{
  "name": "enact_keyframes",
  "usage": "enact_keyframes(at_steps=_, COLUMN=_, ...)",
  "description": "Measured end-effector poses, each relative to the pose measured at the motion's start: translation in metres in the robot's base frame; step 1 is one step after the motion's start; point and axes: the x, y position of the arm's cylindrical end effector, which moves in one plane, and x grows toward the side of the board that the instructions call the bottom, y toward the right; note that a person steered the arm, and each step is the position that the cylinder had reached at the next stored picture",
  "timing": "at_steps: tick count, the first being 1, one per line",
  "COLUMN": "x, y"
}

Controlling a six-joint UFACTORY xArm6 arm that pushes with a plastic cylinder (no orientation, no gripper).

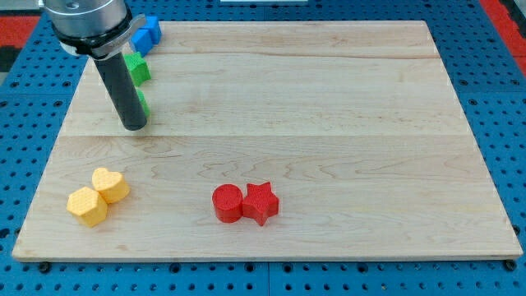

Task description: Slightly move the green circle towards the left

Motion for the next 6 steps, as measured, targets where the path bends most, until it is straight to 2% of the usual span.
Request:
enact_keyframes(at_steps=1, x=-0.011, y=-0.006)
enact_keyframes(at_steps=2, x=-0.016, y=0.045)
enact_keyframes(at_steps=3, x=-0.022, y=0.042)
enact_keyframes(at_steps=6, x=-0.022, y=-0.026)
